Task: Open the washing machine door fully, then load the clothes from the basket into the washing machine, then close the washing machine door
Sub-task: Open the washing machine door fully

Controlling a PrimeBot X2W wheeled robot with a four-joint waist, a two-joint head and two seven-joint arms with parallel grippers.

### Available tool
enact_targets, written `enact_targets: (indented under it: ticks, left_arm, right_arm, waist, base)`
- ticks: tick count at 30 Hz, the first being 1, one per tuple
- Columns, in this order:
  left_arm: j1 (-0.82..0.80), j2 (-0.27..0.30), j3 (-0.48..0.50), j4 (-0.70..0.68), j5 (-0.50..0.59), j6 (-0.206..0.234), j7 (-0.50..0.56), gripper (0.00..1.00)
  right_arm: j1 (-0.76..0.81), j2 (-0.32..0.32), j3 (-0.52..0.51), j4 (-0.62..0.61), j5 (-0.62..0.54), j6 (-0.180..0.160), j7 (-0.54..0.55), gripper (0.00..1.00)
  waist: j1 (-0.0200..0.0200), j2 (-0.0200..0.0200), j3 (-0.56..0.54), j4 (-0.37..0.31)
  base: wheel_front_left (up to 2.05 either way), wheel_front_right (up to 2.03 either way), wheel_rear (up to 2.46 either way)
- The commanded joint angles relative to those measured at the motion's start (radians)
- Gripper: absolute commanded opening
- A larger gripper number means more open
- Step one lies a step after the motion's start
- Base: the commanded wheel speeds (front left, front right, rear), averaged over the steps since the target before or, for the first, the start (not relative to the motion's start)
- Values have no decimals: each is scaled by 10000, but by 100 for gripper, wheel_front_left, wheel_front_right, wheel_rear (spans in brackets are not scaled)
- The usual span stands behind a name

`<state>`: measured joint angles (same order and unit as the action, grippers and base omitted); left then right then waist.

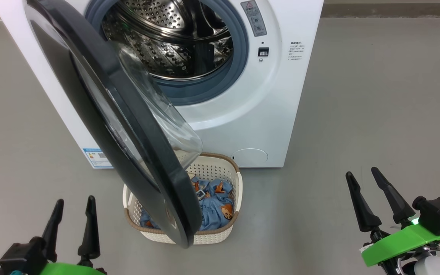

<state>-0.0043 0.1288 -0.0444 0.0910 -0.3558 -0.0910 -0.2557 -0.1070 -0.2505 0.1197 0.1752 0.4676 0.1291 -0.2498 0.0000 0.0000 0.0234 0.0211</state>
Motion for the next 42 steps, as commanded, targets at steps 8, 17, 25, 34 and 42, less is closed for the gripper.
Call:
enact_targets:
  ticks: [8, 17, 25, 34, 42]
  left_arm:
    - [-576, 172, 271, -230, -112, 69, -61, 0]
    - [-911, 135, 114, -1213, 11, 83, -61, 0]
    - [-1160, 120, -525, -3556, 348, 102, 333, 0]
    - [-1194, -84, -1591, -4959, 427, 51, 1167, 0]
    - [-1021, -266, -2538, -4610, 199, -66, 1408, 0]
  right_arm:
    - [-371, -28, 131, -176, -84, 16, -120, 100]
    - [-361, 40, 174, -170, -86, 16, -120, 100]
    - [-351, 52, 294, -143, -47, 16, -120, 100]
    - [-393, 36, 514, -137, 29, 16, -120, 100]
    - [-476, 13, 685, -111, 85, 16, -120, 100]
  waist:
    - [0, 0, -26, -12]
    - [0, 0, -57, 17]
    - [0, 0, -201, -103]
    - [0, 0, -234, -410]
    - [0, 0, -144, -821]
  base:
    - [0, 0, 0]
    - [0, 0, 0]
    - [0, 0, 0]
    - [0, 0, 0]
    - [0, 0, 0]
